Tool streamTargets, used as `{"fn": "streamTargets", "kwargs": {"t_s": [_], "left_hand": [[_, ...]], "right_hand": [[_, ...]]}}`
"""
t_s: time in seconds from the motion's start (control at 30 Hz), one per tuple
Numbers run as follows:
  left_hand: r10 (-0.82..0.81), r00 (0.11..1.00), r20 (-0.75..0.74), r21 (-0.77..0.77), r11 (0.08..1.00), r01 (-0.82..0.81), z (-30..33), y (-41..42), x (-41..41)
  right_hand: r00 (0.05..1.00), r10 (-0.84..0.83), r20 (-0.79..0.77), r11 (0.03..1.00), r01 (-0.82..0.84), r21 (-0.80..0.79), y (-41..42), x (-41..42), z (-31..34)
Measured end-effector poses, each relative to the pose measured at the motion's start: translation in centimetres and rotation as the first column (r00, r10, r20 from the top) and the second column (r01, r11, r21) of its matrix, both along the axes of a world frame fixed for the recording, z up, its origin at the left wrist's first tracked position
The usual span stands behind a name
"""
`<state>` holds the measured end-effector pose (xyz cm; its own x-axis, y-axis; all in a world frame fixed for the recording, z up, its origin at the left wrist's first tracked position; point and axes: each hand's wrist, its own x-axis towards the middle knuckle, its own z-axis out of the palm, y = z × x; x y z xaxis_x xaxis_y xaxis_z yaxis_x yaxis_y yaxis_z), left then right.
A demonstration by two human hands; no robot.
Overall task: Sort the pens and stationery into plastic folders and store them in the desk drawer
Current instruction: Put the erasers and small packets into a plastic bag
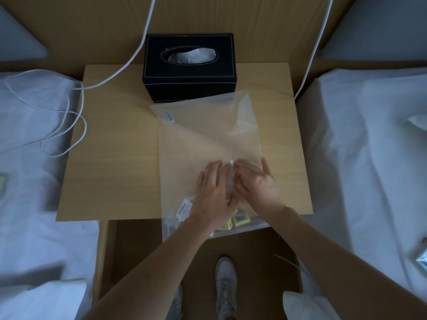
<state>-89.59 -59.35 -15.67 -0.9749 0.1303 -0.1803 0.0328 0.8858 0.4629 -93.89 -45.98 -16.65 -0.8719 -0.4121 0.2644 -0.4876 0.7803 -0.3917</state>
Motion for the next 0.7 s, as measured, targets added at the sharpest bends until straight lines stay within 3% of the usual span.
{"fn": "streamTargets", "kwargs": {"t_s": [0.2, 0.5, 0.7], "left_hand": [[0.008, 1.0, -0.019, 0.015, 1.0, -0.008, -0.1, 0.0, 0.0], [-0.024, 0.999, -0.026, -0.008, 1.0, 0.024, -0.1, 0.1, -0.2], [-0.013, 0.999, -0.038, 0.014, 1.0, 0.013, 0.0, 0.1, -0.1]], "right_hand": [[1.0, 0.005, 0.015, 1.0, -0.005, -0.021, -0.3, 0.5, -0.4], [0.997, 0.068, -0.041, 0.995, -0.065, 0.074, -0.2, 0.8, -0.1], [0.992, 0.071, 0.1, 0.997, -0.071, -0.013, 0.2, 1.2, -0.4]]}}
